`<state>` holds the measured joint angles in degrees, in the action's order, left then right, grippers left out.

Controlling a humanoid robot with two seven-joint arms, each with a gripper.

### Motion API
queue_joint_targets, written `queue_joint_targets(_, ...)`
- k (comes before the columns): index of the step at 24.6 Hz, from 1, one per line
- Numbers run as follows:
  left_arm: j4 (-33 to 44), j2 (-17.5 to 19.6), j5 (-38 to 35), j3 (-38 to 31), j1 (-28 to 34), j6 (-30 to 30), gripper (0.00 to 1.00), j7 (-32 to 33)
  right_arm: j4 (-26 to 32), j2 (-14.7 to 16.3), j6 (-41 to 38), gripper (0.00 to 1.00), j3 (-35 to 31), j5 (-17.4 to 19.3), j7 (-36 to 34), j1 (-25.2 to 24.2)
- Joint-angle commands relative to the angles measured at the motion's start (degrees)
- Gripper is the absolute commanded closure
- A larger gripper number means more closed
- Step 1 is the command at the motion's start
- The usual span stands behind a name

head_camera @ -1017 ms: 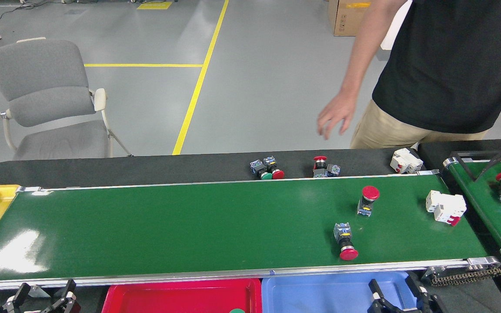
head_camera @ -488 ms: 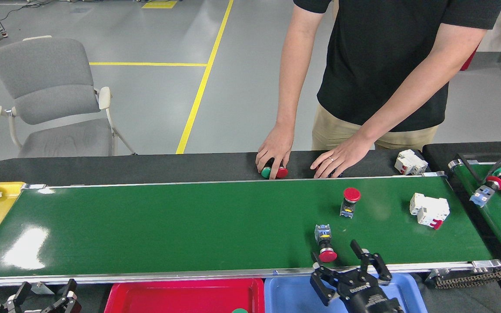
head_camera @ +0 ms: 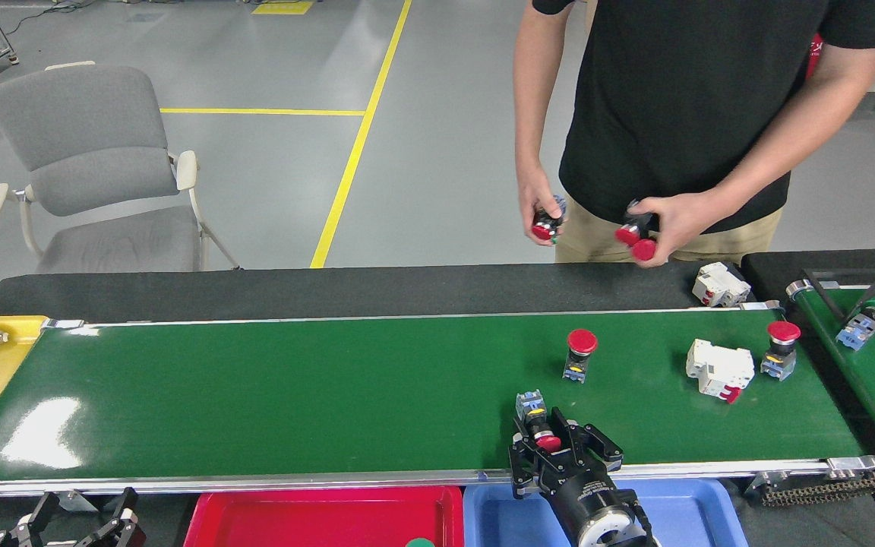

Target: Pick switch part from conveyor to tray

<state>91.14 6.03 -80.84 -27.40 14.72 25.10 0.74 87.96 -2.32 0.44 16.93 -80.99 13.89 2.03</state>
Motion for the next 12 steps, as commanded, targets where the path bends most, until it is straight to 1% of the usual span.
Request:
queue_joint_targets(1, 0.35, 0.65, -0.11, -0.03, -0.39, 0.04, 0.0, -0.3, 0.89, 0.21, -5.18, 0.92, 0.03, 0.13, -0.26, 0.87)
queue_joint_targets(4, 0.44, 0.56, 0.06, -0.03, -0.39, 0.12, 0.0, -0.3, 2.3, 0.12, -18.19, 0.92, 0.21, 0.13, -1.32, 0.87)
queue_joint_targets(5, 0.53, 0.65, 0.06, -0.03, -0.48, 0.12, 0.0, -0.3, 3.44, -0.14, -22.94, 0.92, 1.17, 0.13, -1.41, 0.96)
queue_joint_targets(6, 0.79, 0.65, 0.06, -0.03, -0.48, 0.12, 0.0, -0.3, 4.14, -0.32, -27.41, 0.91, 2.75, 0.13, -1.49, 0.96)
queue_joint_targets(7, 0.97, 0.65, 0.06, 0.06, -0.48, 0.21, 0.0, -0.3, 4.23, -0.32, -30.85, 0.87, 4.16, 0.22, -1.67, 1.05)
queue_joint_targets(8, 1.06, 0.73, -0.02, 0.15, -0.66, 0.21, 0.0, -0.3, 4.14, -0.93, -34.45, 0.71, 6.01, 0.22, -2.2, 1.13)
queue_joint_targets(9, 1.15, 0.73, -0.02, 0.5, -0.83, 0.21, 0.0, -0.3, 4.06, -1.99, -36.03, 0.34, 7.77, 0.04, -2.72, 1.13)
queue_joint_targets(10, 1.15, 0.73, -0.11, 0.85, -1.01, 0.12, 0.0, -0.39, 4.06, -2.6, -36.3, 0.0, 9.96, 0.04, -2.81, 0.78)
queue_joint_targets(12, 1.23, 0.73, -0.72, 0.94, -1.53, -0.14, 0.0, -0.3, 3.79, -2.69, -36.38, 0.0, 13.04, 0.04, -2.81, 0.87)
